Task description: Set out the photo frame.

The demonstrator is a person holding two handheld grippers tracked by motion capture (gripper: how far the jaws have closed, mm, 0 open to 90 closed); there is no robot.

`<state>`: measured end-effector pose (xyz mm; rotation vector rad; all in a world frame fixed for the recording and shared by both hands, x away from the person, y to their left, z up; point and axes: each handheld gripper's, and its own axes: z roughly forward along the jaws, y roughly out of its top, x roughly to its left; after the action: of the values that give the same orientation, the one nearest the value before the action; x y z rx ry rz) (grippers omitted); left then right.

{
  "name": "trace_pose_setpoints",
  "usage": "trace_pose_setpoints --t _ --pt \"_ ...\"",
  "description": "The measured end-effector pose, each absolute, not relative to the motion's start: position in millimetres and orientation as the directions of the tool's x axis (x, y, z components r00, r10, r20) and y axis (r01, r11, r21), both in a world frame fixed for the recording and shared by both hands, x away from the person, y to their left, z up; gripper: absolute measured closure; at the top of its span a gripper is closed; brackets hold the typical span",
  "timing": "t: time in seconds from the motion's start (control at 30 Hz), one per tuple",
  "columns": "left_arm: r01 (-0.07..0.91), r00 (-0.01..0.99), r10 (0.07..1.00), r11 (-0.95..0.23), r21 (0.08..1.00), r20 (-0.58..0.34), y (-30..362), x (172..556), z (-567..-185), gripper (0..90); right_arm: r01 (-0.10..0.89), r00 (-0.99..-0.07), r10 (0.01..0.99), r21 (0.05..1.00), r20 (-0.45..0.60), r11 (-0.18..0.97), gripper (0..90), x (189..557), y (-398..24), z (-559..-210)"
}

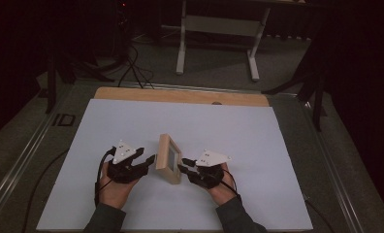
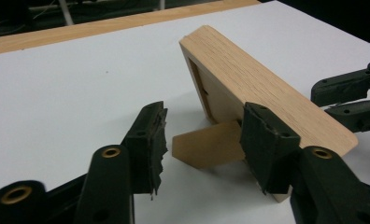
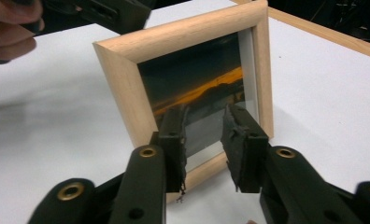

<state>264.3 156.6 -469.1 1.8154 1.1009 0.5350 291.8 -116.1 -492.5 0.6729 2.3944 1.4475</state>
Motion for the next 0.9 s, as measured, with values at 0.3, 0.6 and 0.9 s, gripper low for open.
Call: trace_pose_setpoints --t 0.3,0.6,0.9 --pt "0.447 0.514 0.851 -0.156 0.881 -0.11 152.7 259.7 -458.2 38.1 0.264 -0.845 0.535 0.882 0.016 0.39 62.6 295.0 -120.6 -492.2" --pt "0.434 0.539 0.834 -0.156 0.887 -0.117 141.6 254.6 -453.1 29.7 0.276 -0.833 0.553 0.883 0.022 0.379 57.8 298.0 -125.2 -491.7" --pt "0.446 0.565 0.816 -0.179 0.877 -0.12 126.9 253.4 -458.5 27.4 0.279 -0.826 0.562 0.888 0.028 0.366 56.4 298.8 -127.8 -490.6"
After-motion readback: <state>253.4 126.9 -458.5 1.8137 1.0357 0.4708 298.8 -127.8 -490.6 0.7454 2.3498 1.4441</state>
